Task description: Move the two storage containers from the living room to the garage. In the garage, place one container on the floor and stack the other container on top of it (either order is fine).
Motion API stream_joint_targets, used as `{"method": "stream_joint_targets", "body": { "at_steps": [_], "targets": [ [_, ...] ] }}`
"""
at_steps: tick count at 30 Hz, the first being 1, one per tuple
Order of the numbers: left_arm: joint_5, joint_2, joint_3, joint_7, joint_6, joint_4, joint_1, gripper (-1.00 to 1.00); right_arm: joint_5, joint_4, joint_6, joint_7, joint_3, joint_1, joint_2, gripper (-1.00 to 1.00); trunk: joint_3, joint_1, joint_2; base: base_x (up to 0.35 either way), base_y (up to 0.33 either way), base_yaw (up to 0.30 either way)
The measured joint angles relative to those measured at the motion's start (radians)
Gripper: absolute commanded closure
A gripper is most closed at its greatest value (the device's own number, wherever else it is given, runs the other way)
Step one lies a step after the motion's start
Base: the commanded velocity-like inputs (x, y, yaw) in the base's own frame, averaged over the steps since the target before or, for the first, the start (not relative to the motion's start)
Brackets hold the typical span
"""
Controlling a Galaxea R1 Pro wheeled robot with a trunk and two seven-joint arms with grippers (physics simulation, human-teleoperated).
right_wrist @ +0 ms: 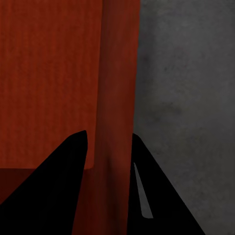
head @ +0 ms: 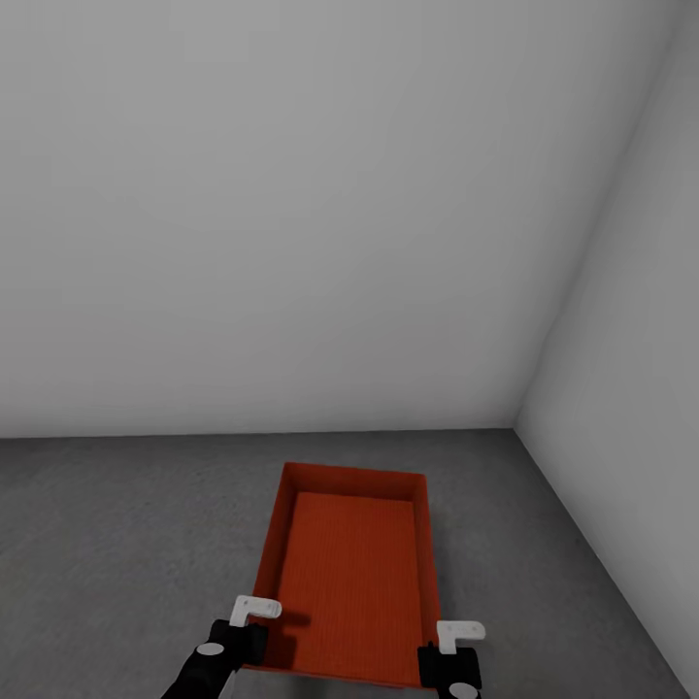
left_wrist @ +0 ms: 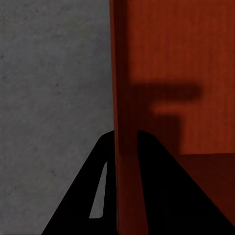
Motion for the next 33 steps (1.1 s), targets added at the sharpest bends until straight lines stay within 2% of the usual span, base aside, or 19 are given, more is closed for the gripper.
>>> {"method": "stream_joint_targets", "body": {
  "at_steps": [33],
  "targets": [
    [0.001, 0.001, 0.001, -0.001, -0.001, 0.001, 0.0, 1.0, 0.001, 0.0, 0.001, -0.002, 0.0, -0.001, 0.001, 1.0, -0.104, 0.127, -0.231, 0.0, 0.0, 0.0]
  ]
}}
